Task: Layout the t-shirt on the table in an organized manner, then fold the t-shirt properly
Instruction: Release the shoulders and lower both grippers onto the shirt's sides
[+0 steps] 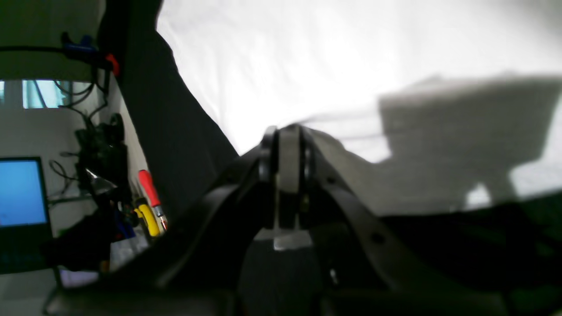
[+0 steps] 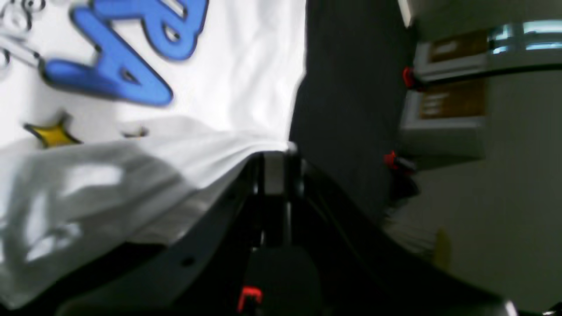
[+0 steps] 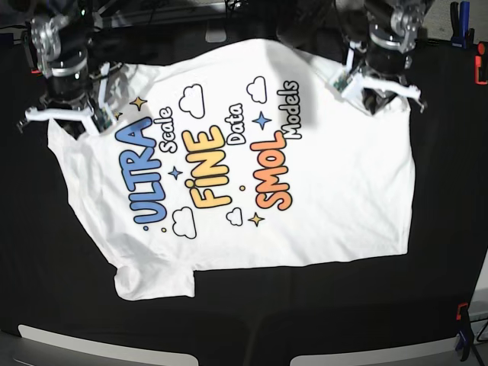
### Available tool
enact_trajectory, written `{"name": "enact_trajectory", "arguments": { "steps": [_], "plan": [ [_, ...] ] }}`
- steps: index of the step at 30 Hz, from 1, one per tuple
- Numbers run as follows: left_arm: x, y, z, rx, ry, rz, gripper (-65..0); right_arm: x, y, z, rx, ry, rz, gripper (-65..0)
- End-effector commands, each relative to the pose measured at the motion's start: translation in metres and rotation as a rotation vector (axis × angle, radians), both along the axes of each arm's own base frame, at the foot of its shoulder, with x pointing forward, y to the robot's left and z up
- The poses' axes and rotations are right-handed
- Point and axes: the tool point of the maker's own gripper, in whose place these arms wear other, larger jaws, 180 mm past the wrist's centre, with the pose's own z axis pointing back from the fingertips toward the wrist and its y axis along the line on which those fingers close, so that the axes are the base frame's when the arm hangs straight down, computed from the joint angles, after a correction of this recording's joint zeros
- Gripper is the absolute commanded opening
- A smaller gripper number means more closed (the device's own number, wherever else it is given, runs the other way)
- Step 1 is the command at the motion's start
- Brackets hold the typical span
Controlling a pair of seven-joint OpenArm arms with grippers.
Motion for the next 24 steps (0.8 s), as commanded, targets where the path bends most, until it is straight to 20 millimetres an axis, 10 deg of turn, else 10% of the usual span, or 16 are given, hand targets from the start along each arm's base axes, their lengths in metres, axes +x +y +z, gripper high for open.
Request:
{"name": "enact_trajectory", "arguments": {
  "steps": [1,24],
  "plan": [
    [0.009,0.000,0.011,-0.015,-0.043,0.006,-65.0,0.011,0.002,0.010,-0.012,-0.037,0.034,-65.0],
    [0.039,0.028,0.037,-0.044,-0.175,0.138,-65.0,0.098,0.015,0.001,0.188,-0.180,-0.070,-65.0]
  ]
}}
